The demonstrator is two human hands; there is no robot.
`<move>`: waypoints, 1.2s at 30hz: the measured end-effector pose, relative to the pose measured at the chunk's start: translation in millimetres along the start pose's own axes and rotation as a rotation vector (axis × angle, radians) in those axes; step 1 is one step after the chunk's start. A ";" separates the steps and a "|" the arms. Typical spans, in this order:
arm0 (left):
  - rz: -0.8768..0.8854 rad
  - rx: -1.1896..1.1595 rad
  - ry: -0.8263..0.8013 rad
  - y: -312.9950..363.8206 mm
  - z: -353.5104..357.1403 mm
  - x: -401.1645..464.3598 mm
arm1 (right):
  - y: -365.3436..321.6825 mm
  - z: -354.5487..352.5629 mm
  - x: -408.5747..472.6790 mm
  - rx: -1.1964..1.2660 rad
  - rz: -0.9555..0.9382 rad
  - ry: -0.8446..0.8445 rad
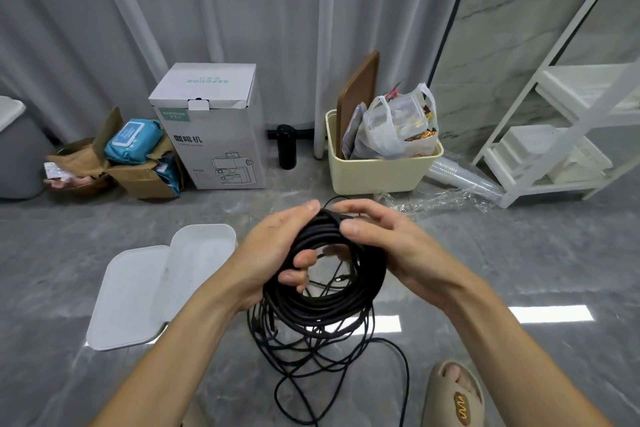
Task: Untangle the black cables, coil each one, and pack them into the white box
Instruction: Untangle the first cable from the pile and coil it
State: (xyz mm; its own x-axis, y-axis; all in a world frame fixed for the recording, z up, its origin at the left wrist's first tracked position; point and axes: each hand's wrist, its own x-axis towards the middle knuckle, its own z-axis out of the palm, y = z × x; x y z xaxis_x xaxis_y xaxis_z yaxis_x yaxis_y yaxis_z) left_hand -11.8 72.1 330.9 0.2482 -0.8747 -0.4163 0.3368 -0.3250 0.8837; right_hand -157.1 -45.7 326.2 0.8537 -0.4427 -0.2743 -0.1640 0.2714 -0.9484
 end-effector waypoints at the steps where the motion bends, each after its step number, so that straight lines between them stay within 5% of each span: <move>1: -0.004 0.023 -0.022 -0.7 1.9 0.4 | -1.7 4.1 -0.7 -0.049 0.014 0.025; 12: -0.040 0.074 -0.099 -1.6 1.1 -4.4 | 8.0 24.5 1.9 -0.054 -0.142 0.167; 18: -0.071 -0.184 -0.154 -5.8 -11.5 -0.8 | 2.8 25.9 -1.7 0.015 -0.151 0.192; 25: 0.285 0.244 0.357 -17.1 -15.9 9.7 | 6.9 23.3 4.7 0.044 -0.178 0.405; 30: 0.282 0.573 0.175 -19.2 -3.7 2.7 | 11.7 19.8 9.5 -0.061 -0.190 0.540; 36: 0.266 0.674 0.259 -25.9 2.6 5.9 | 13.2 17.7 9.6 -0.024 -0.139 0.530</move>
State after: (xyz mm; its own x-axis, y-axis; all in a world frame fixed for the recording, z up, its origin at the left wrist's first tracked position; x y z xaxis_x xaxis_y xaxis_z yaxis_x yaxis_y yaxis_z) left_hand -21.4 74.4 306.1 0.4761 -0.8689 -0.1351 -0.3695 -0.3371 0.8659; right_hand -142.3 -31.2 313.8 0.5032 -0.8445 -0.1832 -0.0842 0.1631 -0.9830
